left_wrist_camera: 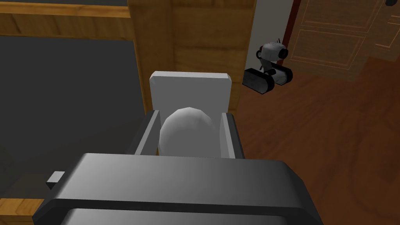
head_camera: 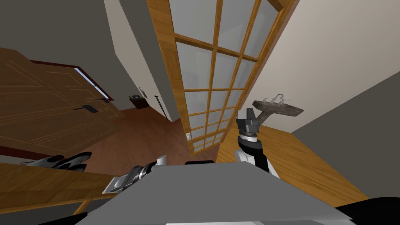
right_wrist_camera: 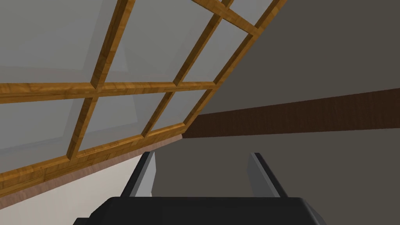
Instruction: Push the door open
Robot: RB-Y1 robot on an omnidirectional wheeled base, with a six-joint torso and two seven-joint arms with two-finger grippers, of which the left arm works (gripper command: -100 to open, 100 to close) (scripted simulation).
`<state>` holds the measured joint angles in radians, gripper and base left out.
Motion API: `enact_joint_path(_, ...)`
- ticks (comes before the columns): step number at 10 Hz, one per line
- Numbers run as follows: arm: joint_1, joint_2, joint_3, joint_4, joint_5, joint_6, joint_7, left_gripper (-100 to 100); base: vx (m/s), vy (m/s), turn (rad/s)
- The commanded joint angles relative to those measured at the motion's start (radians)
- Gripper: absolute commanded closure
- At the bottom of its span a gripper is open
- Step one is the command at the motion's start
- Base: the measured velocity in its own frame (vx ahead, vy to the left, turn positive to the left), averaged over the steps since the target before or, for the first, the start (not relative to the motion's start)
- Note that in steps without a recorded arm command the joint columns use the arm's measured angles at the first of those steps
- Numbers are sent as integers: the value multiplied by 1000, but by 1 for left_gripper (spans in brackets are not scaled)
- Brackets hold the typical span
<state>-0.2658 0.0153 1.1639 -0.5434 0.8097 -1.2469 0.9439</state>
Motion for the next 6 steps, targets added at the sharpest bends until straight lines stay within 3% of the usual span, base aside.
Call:
enact_joint_path(1,6,17,28,-22,19,-12,-11,100,-19,202,-124)
enact_joint_path(3,6,17,28,-22,19,-12,-11,100,-8,116,18)
enact_joint_path(4,4,28,57,-23,40,-30,-18,100,1,129,-79)
enact_joint_path(6,2,31,88,-23,62,-49,-26,100,-38,219,-89)
